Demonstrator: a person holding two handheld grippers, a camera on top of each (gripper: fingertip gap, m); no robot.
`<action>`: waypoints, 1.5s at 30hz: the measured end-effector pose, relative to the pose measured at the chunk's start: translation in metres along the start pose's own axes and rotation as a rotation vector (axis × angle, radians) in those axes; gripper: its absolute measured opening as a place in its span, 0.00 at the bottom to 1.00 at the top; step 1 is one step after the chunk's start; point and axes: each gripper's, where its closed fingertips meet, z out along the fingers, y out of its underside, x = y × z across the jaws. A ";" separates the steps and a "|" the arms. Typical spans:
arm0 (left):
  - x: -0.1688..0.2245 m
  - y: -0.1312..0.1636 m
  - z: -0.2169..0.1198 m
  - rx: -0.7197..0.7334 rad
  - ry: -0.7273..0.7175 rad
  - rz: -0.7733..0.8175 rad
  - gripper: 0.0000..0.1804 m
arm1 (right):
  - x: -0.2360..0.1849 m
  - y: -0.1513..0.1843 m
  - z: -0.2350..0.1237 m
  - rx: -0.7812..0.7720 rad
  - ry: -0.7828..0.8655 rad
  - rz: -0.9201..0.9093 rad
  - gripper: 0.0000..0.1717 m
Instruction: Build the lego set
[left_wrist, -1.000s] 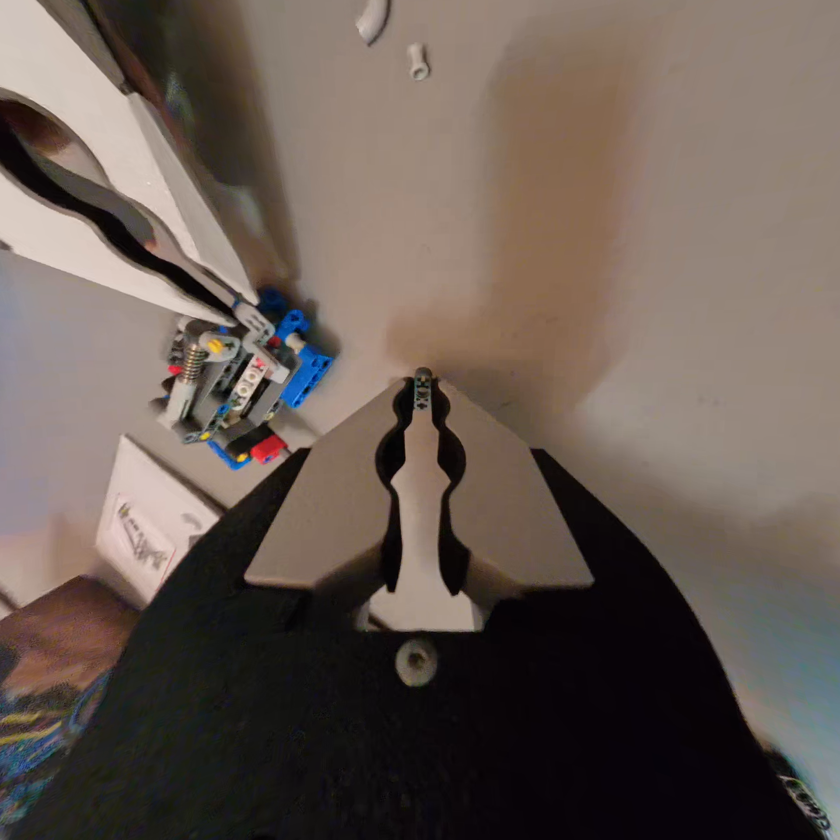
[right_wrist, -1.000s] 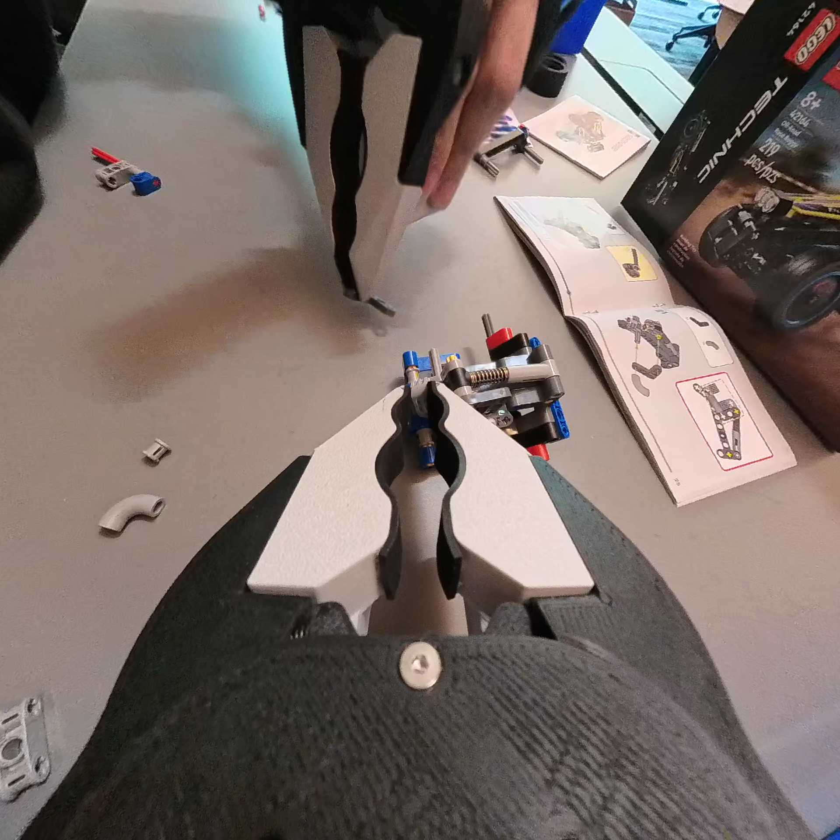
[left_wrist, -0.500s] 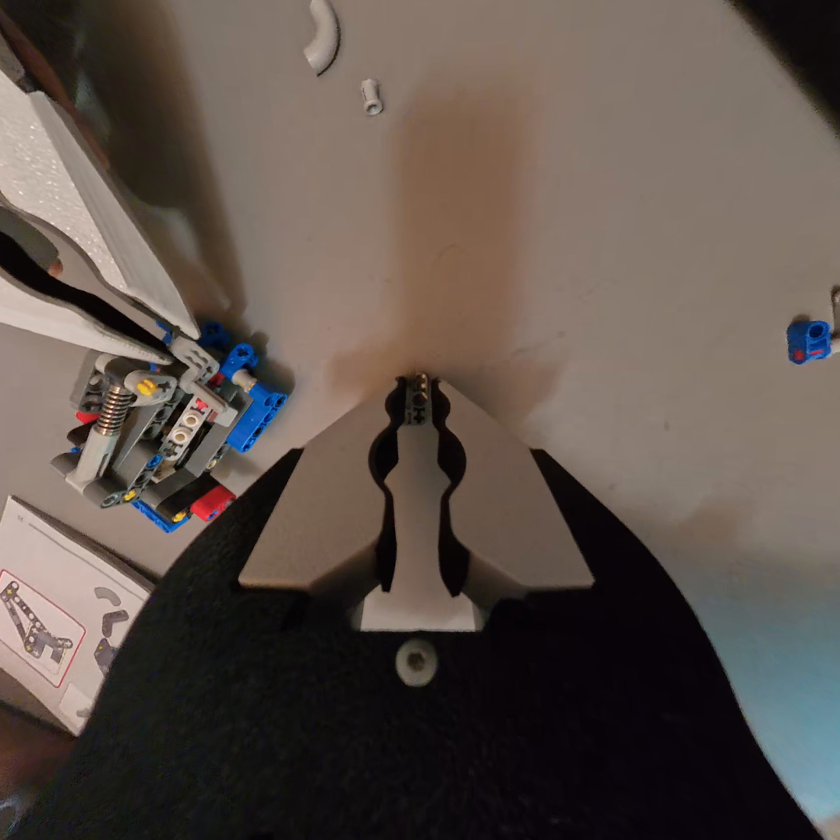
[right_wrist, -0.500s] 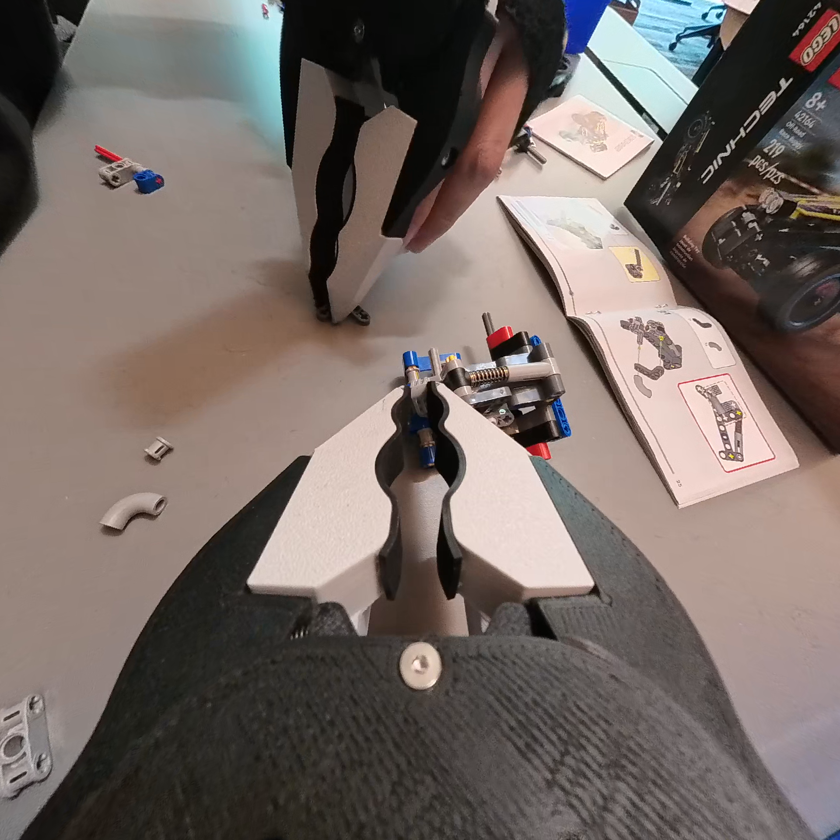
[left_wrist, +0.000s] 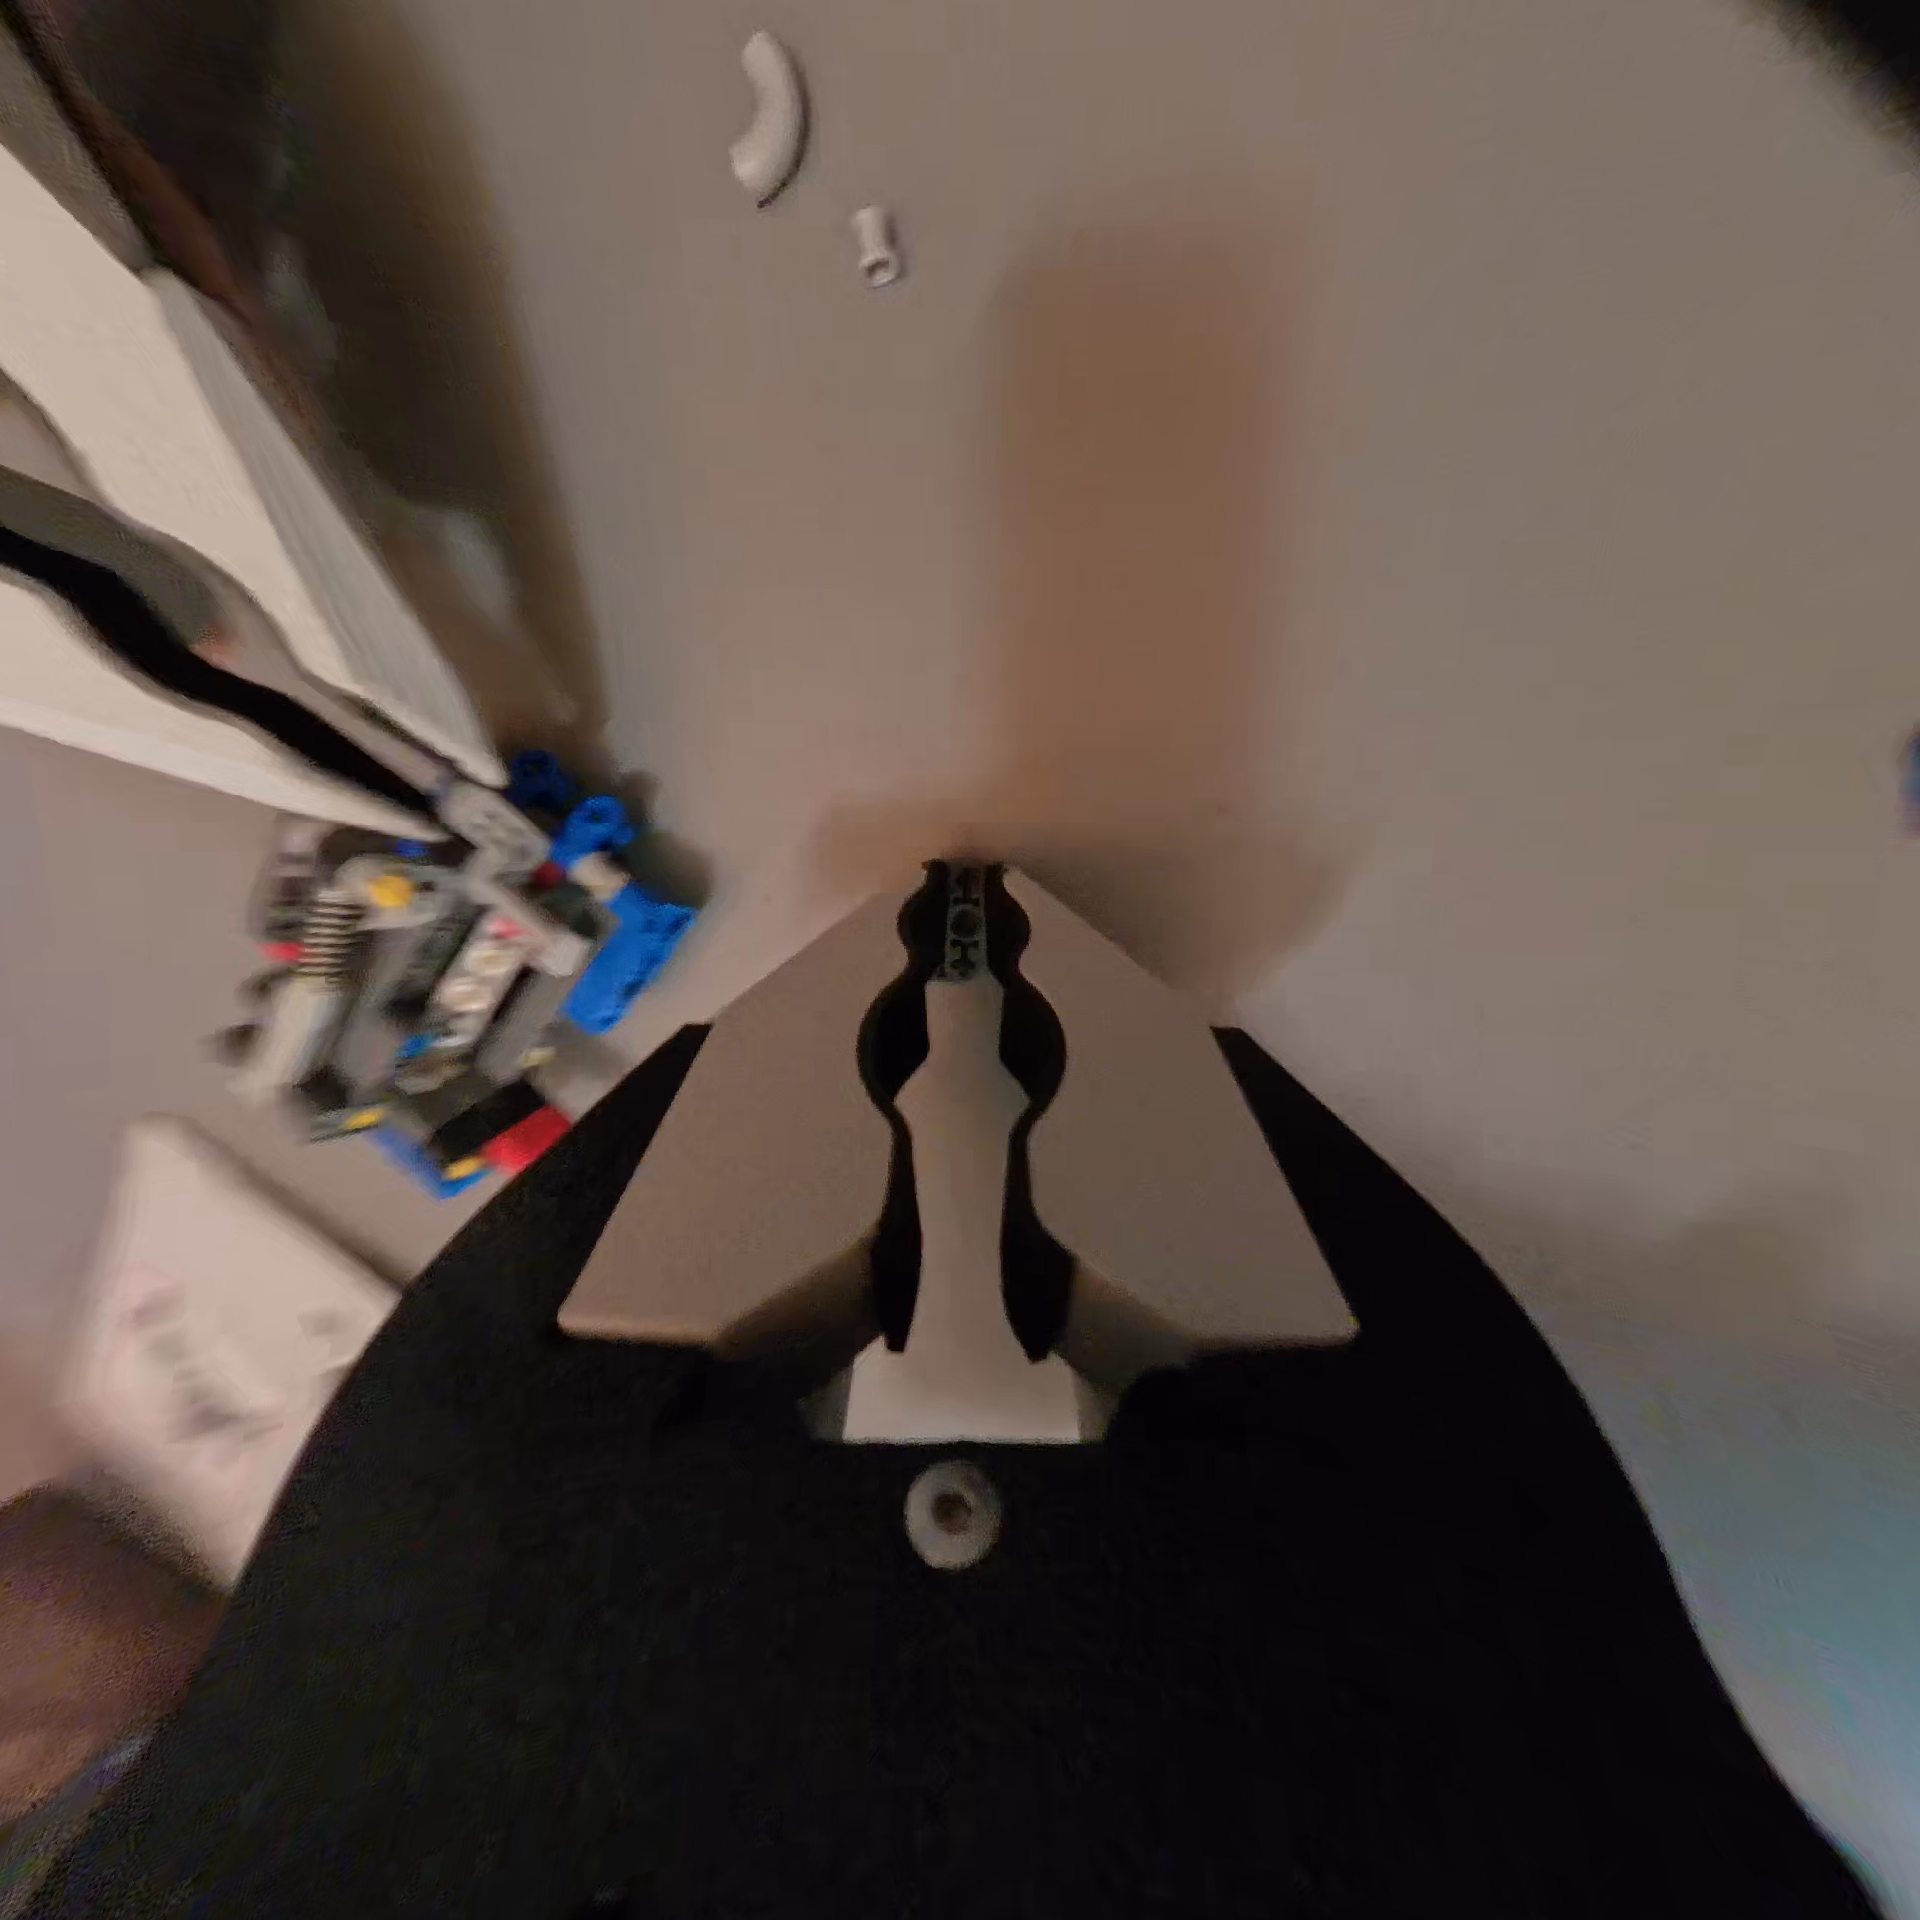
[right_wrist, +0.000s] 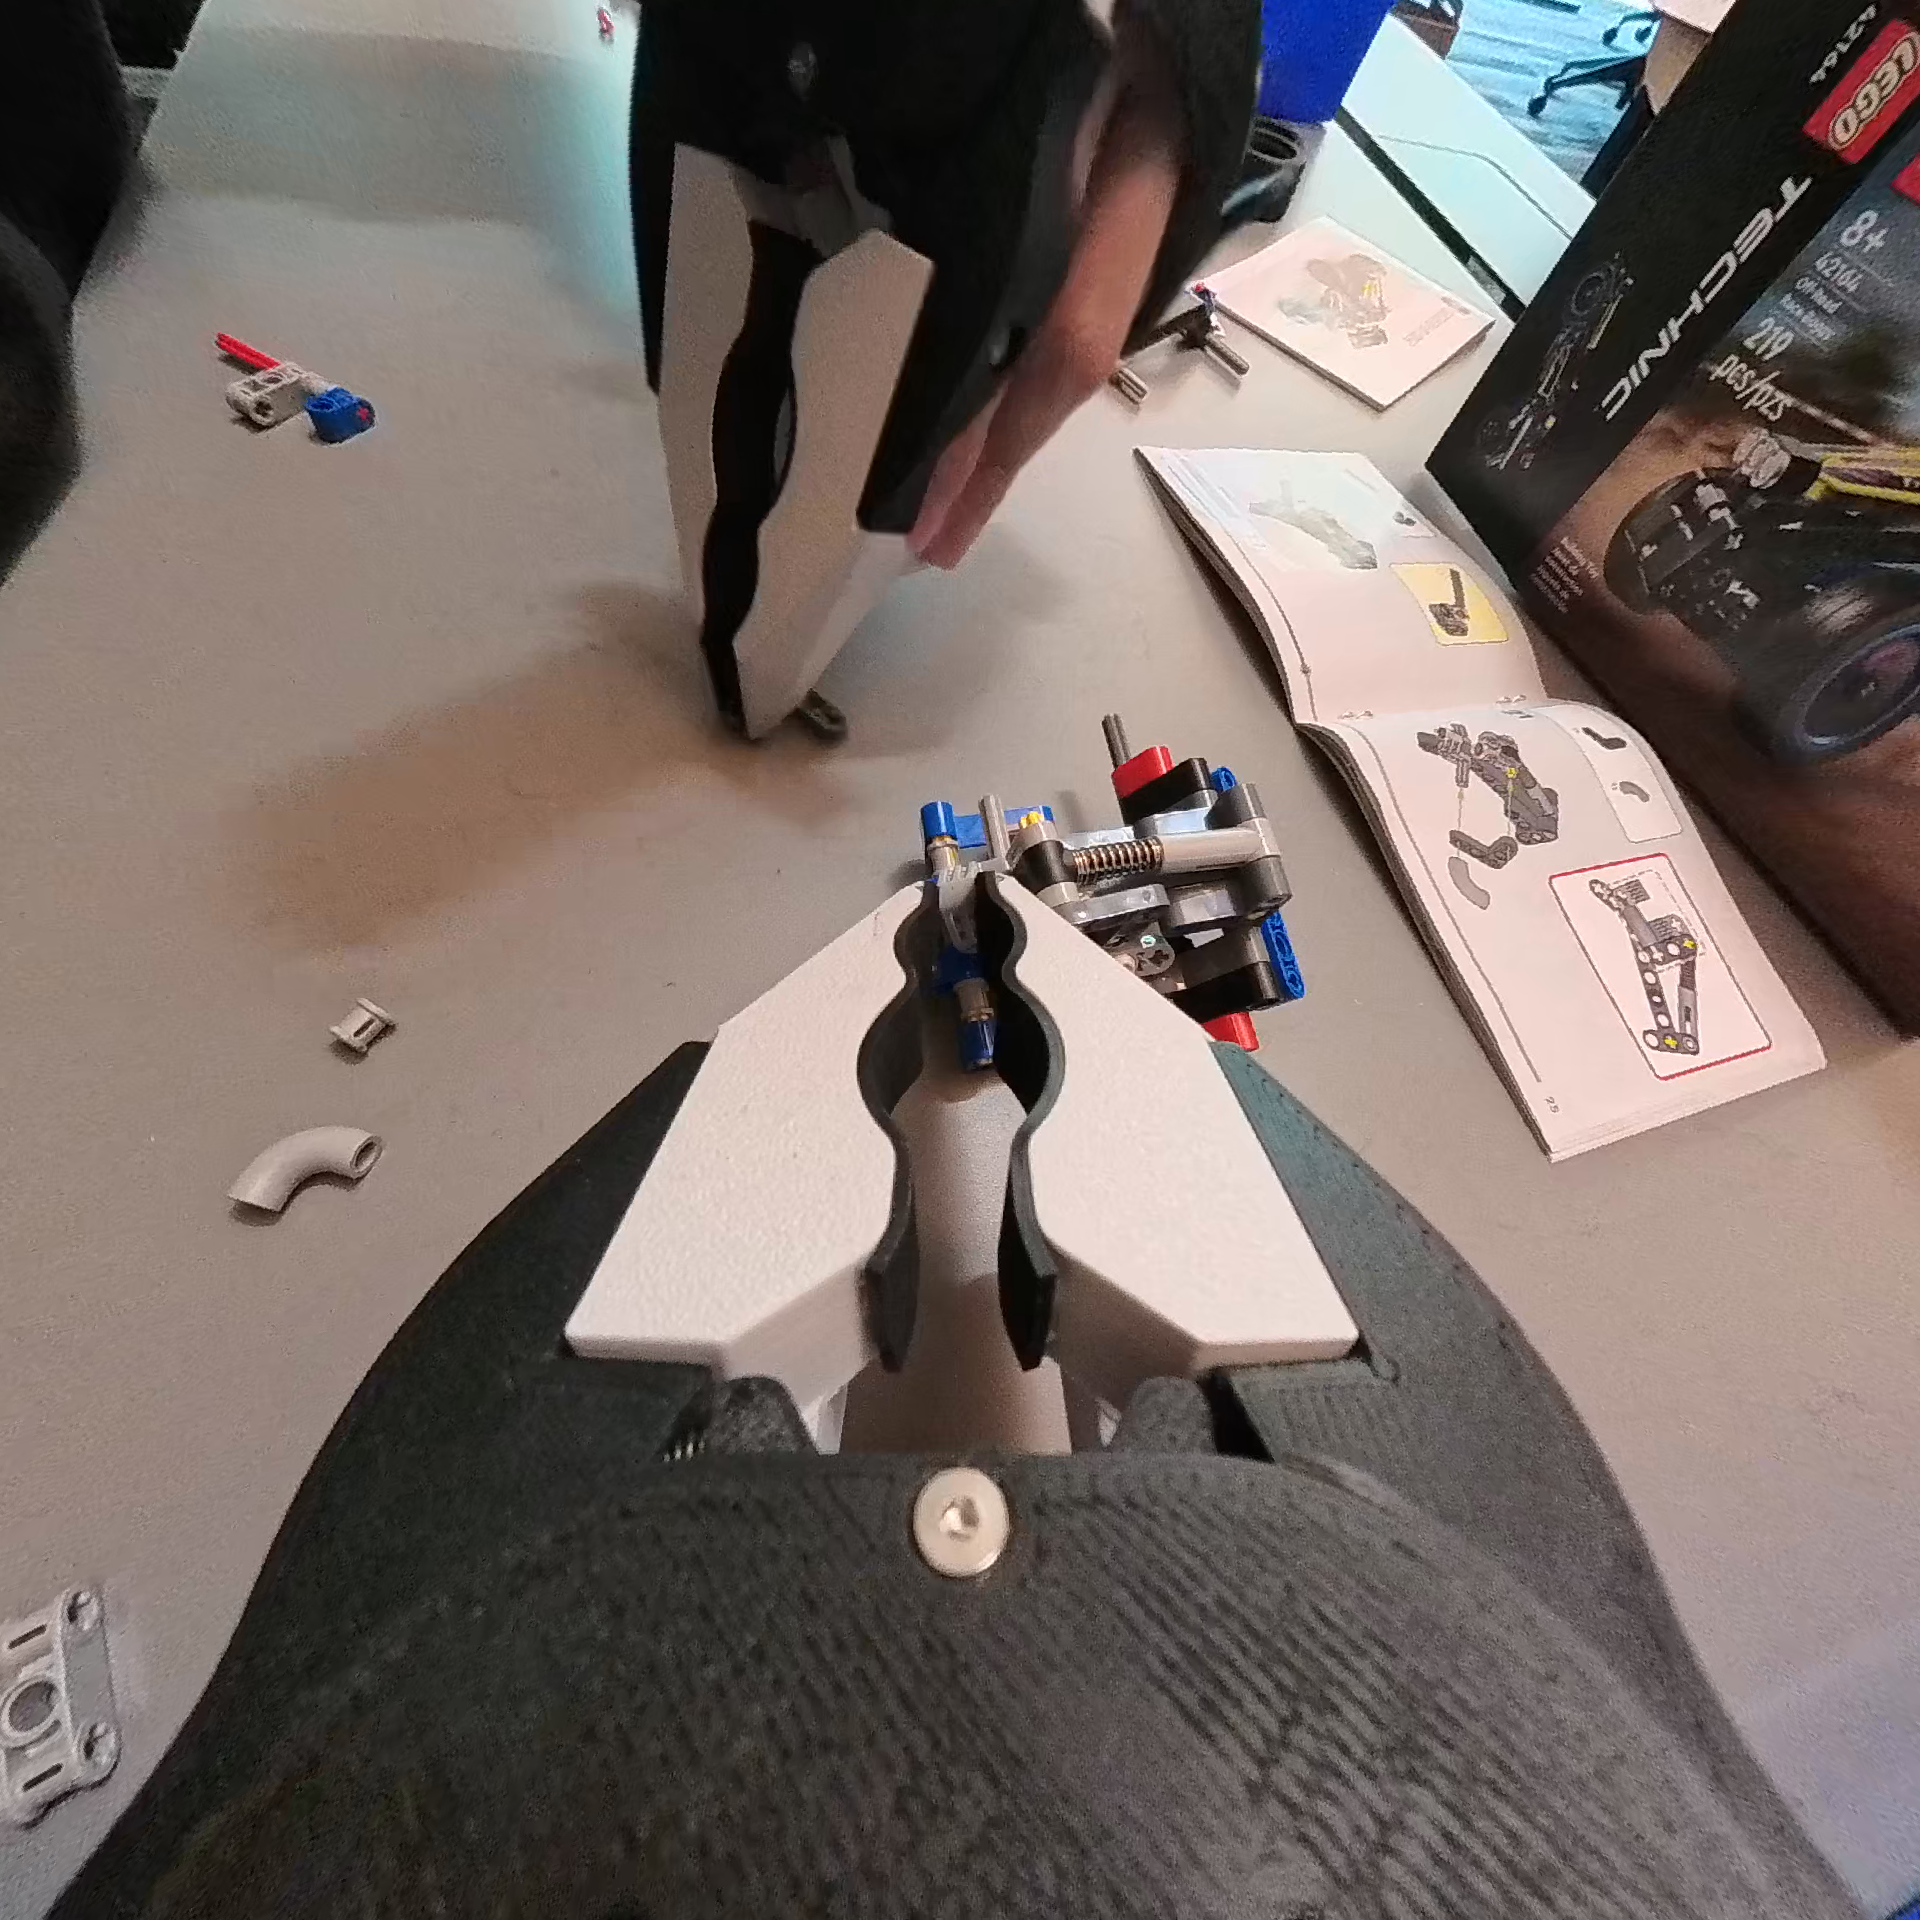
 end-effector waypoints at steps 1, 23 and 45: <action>-0.011 0.004 -0.001 -0.029 -0.115 0.092 0.02 | 0.000 0.000 0.000 0.001 0.000 0.001 0.02; -0.068 -0.010 -0.025 -0.054 -0.996 0.809 0.01 | -0.007 -0.001 -0.001 0.007 -0.046 -0.003 0.02; -0.061 -0.013 -0.024 0.085 -0.975 0.829 0.02 | -0.014 -0.002 -0.001 0.010 -0.102 -0.003 0.02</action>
